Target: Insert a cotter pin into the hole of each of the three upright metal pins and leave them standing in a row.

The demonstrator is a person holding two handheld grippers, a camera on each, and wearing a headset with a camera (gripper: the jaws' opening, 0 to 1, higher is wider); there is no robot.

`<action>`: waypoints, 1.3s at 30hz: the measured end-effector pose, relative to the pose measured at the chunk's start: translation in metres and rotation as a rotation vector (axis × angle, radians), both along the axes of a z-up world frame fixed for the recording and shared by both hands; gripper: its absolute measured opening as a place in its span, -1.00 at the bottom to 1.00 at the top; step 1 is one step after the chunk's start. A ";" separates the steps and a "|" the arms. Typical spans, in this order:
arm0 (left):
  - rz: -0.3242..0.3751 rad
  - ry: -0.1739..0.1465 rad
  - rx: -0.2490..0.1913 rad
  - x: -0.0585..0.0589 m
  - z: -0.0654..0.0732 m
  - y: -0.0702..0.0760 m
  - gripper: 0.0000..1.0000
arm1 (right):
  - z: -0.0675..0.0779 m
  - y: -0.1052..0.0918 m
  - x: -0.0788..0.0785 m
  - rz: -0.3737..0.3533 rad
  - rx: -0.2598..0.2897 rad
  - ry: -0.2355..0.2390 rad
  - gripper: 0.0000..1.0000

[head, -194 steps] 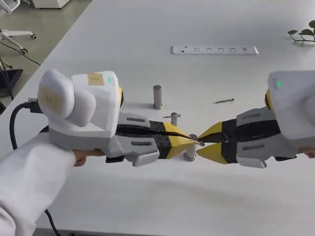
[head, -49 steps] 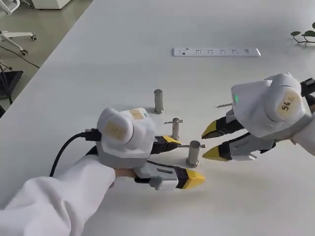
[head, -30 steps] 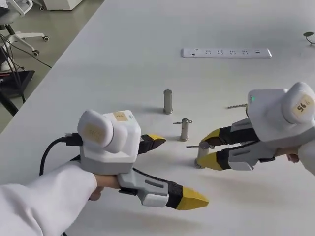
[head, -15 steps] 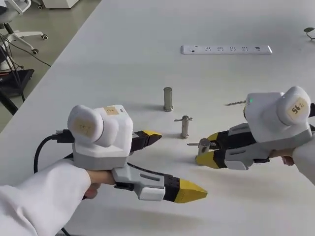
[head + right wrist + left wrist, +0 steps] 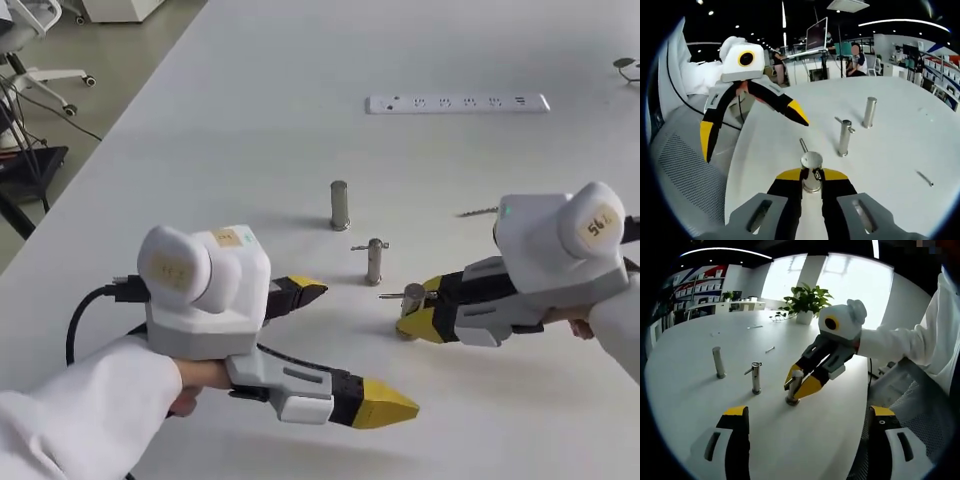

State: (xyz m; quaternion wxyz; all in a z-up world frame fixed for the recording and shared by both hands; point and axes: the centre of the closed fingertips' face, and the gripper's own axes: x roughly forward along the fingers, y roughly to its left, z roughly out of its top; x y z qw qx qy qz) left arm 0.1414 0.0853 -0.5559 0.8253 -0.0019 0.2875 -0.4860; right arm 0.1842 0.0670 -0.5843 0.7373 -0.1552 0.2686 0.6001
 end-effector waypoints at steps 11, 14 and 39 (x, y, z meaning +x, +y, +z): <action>0.029 -0.010 -0.007 0.002 0.004 0.009 0.98 | 0.009 -0.015 0.034 -0.047 -0.005 -0.046 -0.84; 0.038 -0.013 -0.007 0.003 0.005 0.012 0.98 | 0.013 -0.019 0.043 -0.066 -0.008 -0.063 -0.84; 0.067 -0.008 0.013 0.005 0.005 0.023 0.95 | 0.004 -0.037 0.064 -0.171 0.027 -0.027 -0.84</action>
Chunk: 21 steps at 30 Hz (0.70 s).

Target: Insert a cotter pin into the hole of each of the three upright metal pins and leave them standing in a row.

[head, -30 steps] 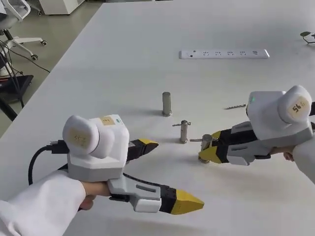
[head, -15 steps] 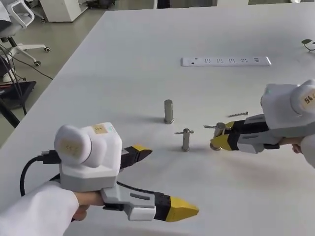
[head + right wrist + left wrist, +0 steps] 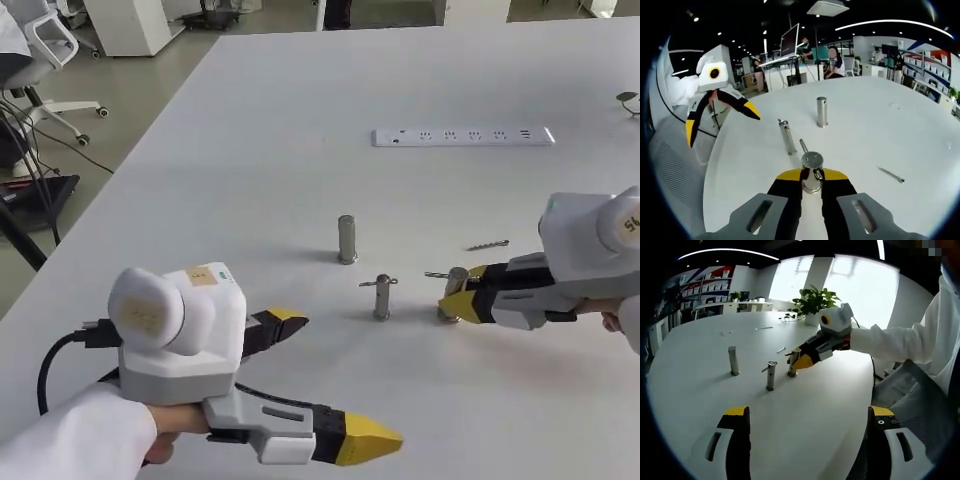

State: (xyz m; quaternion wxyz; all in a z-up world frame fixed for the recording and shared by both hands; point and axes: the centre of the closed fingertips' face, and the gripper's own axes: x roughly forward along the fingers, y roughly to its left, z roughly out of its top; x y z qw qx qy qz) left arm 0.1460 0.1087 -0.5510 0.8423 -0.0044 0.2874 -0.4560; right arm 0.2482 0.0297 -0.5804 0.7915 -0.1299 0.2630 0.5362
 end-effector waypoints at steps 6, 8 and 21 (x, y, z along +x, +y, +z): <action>-0.001 0.030 0.001 -0.003 -0.003 -0.001 0.98 | 0.000 0.001 -0.003 0.040 0.004 -0.010 -0.83; -0.008 0.029 0.007 -0.004 -0.004 -0.001 0.97 | -0.001 0.002 -0.005 0.048 0.008 -0.001 -0.82; 0.002 0.031 0.010 -0.005 -0.001 0.003 0.98 | 0.008 -0.004 -0.012 0.009 0.077 0.034 -0.38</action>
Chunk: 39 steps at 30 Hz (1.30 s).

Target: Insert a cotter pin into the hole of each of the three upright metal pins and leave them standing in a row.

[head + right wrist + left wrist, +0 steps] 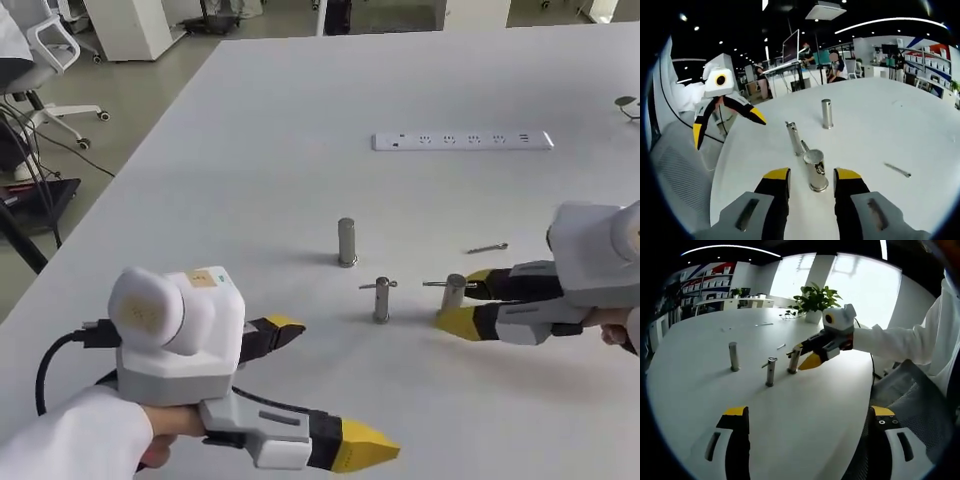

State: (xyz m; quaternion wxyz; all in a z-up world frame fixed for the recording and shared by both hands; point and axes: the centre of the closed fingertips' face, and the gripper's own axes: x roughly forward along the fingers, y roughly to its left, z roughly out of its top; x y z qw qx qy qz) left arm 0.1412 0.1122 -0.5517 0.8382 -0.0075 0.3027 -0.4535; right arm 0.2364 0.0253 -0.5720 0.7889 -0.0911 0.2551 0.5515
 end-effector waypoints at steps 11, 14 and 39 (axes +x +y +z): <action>0.065 -0.046 -0.091 0.010 0.023 0.010 0.95 | 0.041 -0.028 -0.027 -0.040 0.024 -0.023 0.24; 0.084 -0.060 -0.100 0.013 0.030 0.016 0.93 | 0.044 -0.037 -0.034 -0.079 0.015 -0.017 0.31; 0.264 -0.119 -0.073 0.051 0.040 0.042 0.88 | 0.034 -0.054 -0.091 -0.258 0.028 0.138 0.95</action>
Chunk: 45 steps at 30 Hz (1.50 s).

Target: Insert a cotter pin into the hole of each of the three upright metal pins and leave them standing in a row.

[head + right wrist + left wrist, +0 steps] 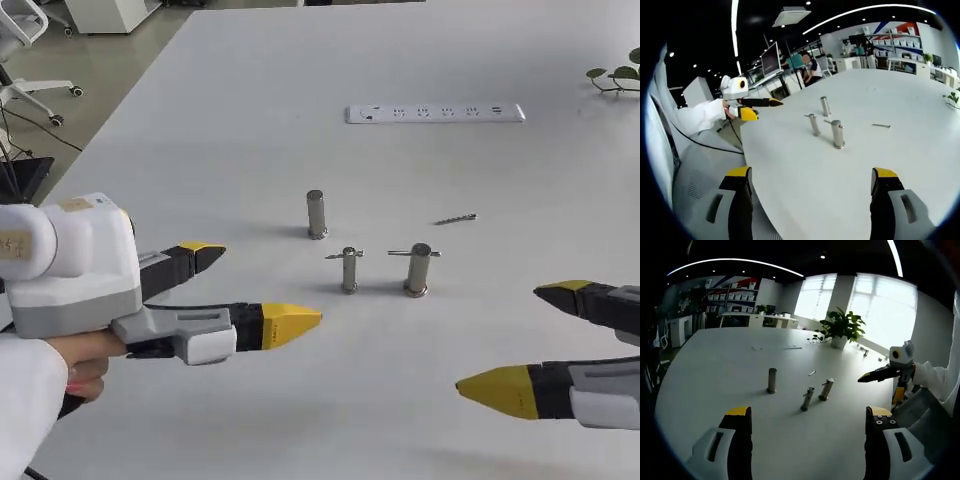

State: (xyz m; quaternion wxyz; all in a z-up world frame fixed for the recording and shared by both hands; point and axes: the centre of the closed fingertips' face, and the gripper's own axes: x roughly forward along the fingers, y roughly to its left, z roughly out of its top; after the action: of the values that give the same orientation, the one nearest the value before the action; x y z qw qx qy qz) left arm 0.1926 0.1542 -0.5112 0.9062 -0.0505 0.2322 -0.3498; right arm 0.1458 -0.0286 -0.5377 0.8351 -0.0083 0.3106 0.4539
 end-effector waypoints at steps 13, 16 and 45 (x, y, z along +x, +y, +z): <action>0.107 -0.065 -0.089 0.063 0.016 0.001 0.73 | -0.001 -0.013 -0.014 -0.042 0.014 0.035 0.93; 0.109 -0.058 -0.072 0.077 0.011 -0.003 0.65 | 0.000 -0.016 -0.015 -0.046 0.021 0.029 0.89; 0.003 0.003 0.152 0.143 -0.052 -0.032 -0.29 | -0.007 -0.030 -0.022 -0.073 0.011 0.072 0.81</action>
State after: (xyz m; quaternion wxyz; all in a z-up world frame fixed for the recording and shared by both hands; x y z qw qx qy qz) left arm 0.3356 0.1225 -0.5631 0.9076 0.0174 0.2593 -0.3298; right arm 0.1240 -0.0584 -0.5450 0.8394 0.0239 0.3380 0.4250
